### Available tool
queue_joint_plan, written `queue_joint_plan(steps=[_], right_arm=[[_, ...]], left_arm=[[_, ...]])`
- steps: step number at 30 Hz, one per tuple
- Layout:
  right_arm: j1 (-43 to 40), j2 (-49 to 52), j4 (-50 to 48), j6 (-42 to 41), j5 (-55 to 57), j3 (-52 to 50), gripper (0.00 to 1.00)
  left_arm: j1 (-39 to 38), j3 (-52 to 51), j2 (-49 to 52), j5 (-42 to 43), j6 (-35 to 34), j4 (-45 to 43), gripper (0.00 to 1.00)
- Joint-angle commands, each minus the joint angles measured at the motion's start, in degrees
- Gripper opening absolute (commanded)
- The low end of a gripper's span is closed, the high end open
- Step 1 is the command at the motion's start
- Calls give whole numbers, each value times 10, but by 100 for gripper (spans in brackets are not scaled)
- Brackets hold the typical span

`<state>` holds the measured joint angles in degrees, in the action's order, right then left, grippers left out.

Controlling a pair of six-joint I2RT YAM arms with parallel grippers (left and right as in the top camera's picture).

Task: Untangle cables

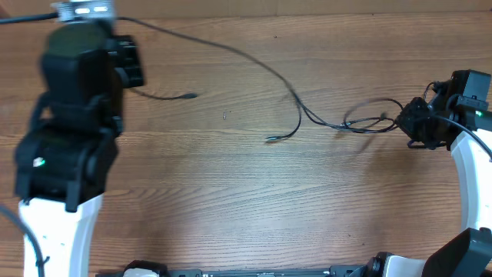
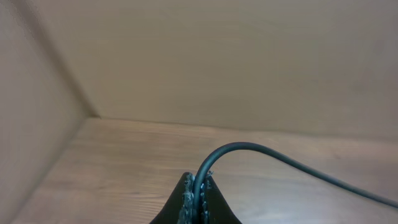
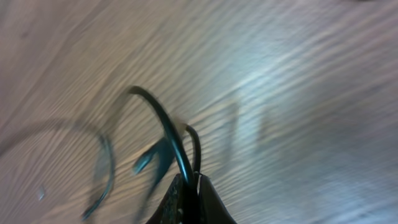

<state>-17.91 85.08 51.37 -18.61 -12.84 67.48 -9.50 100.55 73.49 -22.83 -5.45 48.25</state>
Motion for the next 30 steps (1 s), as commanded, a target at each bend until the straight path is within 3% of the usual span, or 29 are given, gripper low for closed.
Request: queue_joint_plan(steps=[1, 6, 13, 21, 26, 30], right_arm=[[-2, -1, 0, -29, 63, 3, 4], [-2, -1, 5, -55, 101, 3, 4], [-2, -1, 39, -152, 199, 4, 4], [-2, -1, 49, -158, 189, 4, 4], [-1, -1, 47, -85, 108, 4, 4], [-1, -1, 38, 14, -31, 4, 4]], left_arm=[[50, 10, -14, -12, -24, -1, 4], [141, 10, -19, -17, -37, -1, 4], [262, 10, -19, -14, -37, -15, 4], [323, 10, -19, 21, -40, -32, 4], [337, 10, -19, 19, -40, -44, 4], [337, 9, -14, 19, -60, -33, 4]])
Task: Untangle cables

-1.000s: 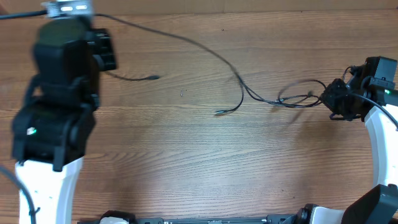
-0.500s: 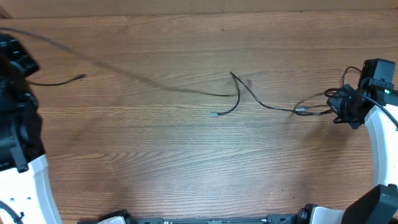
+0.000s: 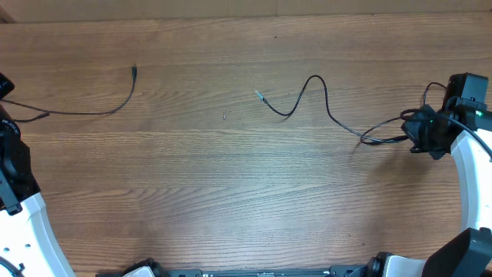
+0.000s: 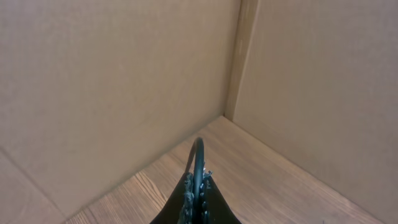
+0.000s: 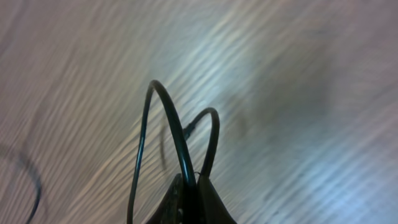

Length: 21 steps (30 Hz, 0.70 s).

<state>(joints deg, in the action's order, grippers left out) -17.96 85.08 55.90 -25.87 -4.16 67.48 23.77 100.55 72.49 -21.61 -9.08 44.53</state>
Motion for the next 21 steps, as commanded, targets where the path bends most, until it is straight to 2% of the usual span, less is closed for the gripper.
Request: queue_joint_plan(steps=[1, 4, 9, 13, 16, 21], right_arm=[[0, -1, -12, 115, -159, 4, 4], [0, -1, -53, 183, -285, 4, 4], [0, -1, -193, 181, -397, 4, 4], [-1, -1, -324, 145, -383, 4, 4], [-1, -1, -414, 108, -308, 12, 4], [-1, 9, -451, 124, -148, 76, 4]], left_arm=[[5, 9, -2, 7, -37, 12, 4], [5, 9, 9, 17, -85, 51, 4], [5, 9, 41, 65, -112, 110, 4], [5, 9, 70, 90, -113, 132, 4], [5, 9, 88, 108, -116, 145, 4], [5, 9, 105, 116, -117, 160, 4]])
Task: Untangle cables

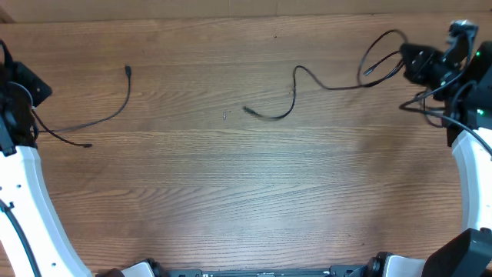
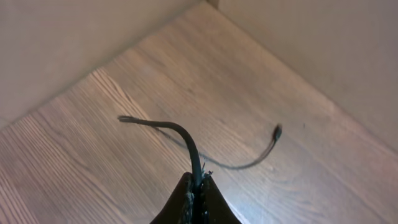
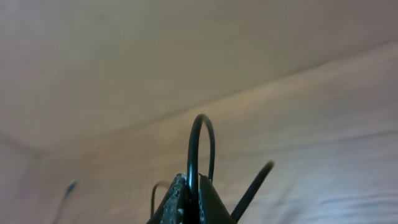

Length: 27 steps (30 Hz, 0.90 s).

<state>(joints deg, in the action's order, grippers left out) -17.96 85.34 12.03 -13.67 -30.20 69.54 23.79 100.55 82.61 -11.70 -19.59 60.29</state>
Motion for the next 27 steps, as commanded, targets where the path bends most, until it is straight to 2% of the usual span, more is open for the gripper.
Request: queue_joint_plan(steps=[1, 4, 8, 13, 27], right_arm=[[-1, 15, -12, 14, 133, 78, 4], [-1, 57, 2, 49, 176, 173, 4], [-1, 148, 48, 71, 226, 350, 4], [3, 259, 96, 97, 229, 523, 4], [37, 421, 141, 113, 198, 535, 4]], left_arm=[[5, 9, 6, 17, -12, 4, 4], [5, 9, 9, 17, -12, 8, 4], [5, 9, 10, 17, -12, 11, 4], [5, 9, 10, 17, -12, 19, 4], [5, 9, 10, 17, -12, 25, 4]])
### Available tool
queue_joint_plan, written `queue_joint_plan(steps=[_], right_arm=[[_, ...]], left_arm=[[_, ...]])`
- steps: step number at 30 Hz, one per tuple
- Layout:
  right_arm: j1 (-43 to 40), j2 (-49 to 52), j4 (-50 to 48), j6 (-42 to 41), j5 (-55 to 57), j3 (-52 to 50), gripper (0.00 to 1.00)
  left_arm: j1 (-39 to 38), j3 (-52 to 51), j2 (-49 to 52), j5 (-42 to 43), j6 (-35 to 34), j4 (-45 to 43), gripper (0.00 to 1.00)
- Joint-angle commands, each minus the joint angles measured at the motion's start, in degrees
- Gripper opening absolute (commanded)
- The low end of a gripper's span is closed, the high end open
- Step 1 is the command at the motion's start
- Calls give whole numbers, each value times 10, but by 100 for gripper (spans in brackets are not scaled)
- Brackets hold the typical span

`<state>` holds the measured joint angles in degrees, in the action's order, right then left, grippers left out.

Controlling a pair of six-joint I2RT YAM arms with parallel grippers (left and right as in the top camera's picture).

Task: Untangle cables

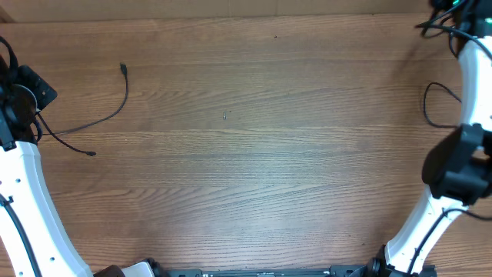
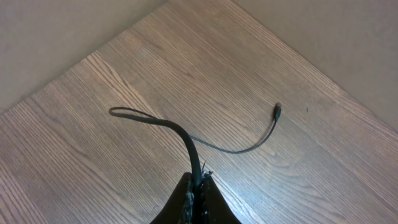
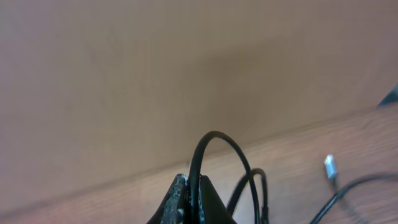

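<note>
Two thin black cables lie well apart. The left cable (image 1: 115, 111) rests on the wood at the far left, its plug (image 2: 278, 111) pointing toward the back and its other end (image 2: 114, 111) curled near the edge. My left gripper (image 2: 198, 183) is shut on this cable. The right cable (image 3: 217, 140) arches out of my right gripper (image 3: 191, 186), which is shut on it, with a silver-tipped plug (image 3: 329, 165) hanging close by. In the overhead view a loop of the right cable (image 1: 427, 104) shows beside the right arm (image 1: 461, 165); the right gripper sits at the far top right corner, mostly cut off.
A brown cardboard wall (image 3: 186, 62) stands close behind the right gripper, and another wall (image 2: 348, 37) borders the table's back left corner. A tiny dark speck (image 1: 224, 116) lies on the wooden table (image 1: 254, 177).
My right gripper has gone from the back right of the table to the far top right corner, and its cable has left the middle of the table. The left cable and gripper barely shifted.
First the two cables ran together across the table, my left gripper holding one high up and my right holding the tangle at the right. Then they lay apart, one left, one right. The right cable was then at the back right, and now is at the corner.
</note>
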<state>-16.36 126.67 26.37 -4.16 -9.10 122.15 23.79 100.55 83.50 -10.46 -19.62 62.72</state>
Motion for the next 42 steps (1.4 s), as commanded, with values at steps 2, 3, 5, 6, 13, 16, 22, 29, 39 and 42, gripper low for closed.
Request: queue_joint_plan(steps=[2, 3, 5, 6, 13, 16, 22, 29, 39, 42], right_arm=[[35, 24, 0, 44, -12, 9, 4], [40, 33, -1, 50, -10, 9, 4], [49, 50, -8, 51, 3, 9, 4], [52, 56, -14, 51, 10, 9, 4], [57, 96, -96, 64, 40, 9, 4], [55, 115, -118, 77, 91, 9, 4], [49, 155, -79, 65, 97, 9, 26], [66, 94, -39, 65, 97, 29, 100], [74, -68, 71, 12, 92, 56, 100], [73, -120, 104, 11, 92, 56, 100]], left_arm=[[5, 9, 1, 5, -12, 1, 4], [5, 9, 1, 5, -12, 1, 4], [5, 8, 1, 5, -12, 1, 4], [5, 8, 1, 5, -12, 1, 4], [4, 8, 1, 6, -12, 6, 4], [4, 8, 1, 19, -12, 10, 4], [4, 8, 1, 31, -12, 15, 4], [-5, 8, 2, 92, 1, 7, 4], [-72, 8, 3, 329, 94, -244, 4], [-104, 8, 3, 381, 94, -309, 4]])
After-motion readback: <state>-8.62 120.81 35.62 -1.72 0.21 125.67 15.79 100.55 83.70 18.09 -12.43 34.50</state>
